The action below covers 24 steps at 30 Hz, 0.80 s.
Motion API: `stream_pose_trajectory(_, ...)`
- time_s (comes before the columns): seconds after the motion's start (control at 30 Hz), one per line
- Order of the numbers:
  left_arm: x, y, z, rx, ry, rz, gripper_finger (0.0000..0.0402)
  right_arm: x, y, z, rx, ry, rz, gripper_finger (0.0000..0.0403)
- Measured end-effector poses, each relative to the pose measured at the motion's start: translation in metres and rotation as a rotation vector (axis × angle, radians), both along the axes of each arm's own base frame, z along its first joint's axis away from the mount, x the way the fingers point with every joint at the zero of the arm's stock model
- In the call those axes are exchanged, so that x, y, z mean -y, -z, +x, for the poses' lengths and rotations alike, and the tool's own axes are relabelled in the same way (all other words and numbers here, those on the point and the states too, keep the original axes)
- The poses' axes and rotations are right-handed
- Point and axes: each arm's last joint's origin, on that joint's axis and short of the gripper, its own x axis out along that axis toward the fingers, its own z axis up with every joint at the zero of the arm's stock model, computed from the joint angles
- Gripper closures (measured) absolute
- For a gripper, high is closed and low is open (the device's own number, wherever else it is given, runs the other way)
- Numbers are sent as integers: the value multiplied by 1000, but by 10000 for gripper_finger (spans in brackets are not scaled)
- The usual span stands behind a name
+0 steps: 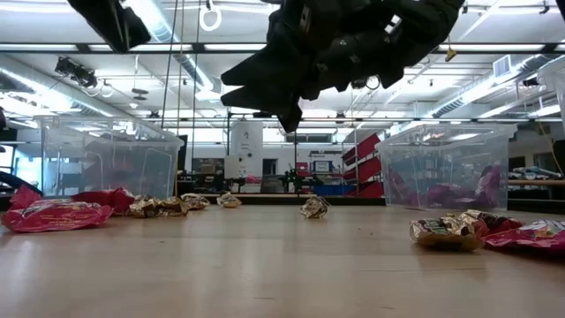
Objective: Sort candy
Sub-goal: Put the red candy into the top left transparent bin
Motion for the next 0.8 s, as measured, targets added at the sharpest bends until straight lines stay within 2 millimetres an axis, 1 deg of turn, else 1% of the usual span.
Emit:
stream_pose_trajectory(0.13, 22, 5, 0, 13, 31, 28, 332, -11, 1, -1, -9, 39, -37, 273)
stream_pose_trajectory(0.23, 36, 12, -2, 13, 23, 50, 332, -18, 2, -2, -15, 61, -67, 273)
stream_pose_trajectory(0.37, 53, 26, -6, 6, 27, 41, 332, -23, 3, -3, -24, 75, -78, 273)
stream_pose_trajectory(0.5, 68, 44, -7, 11, 72, 23, 332, -25, 4, -3, -31, 89, -78, 273)
stream_pose_trajectory(0.63, 79, 61, -11, -3, 85, -3, 332, -26, 5, -3, -41, 95, -66, 273)
stream_pose_trajectory(0.8, 84, 85, -18, -65, 2, -47, 332, -26, 5, -3, -41, 95, -63, 273)
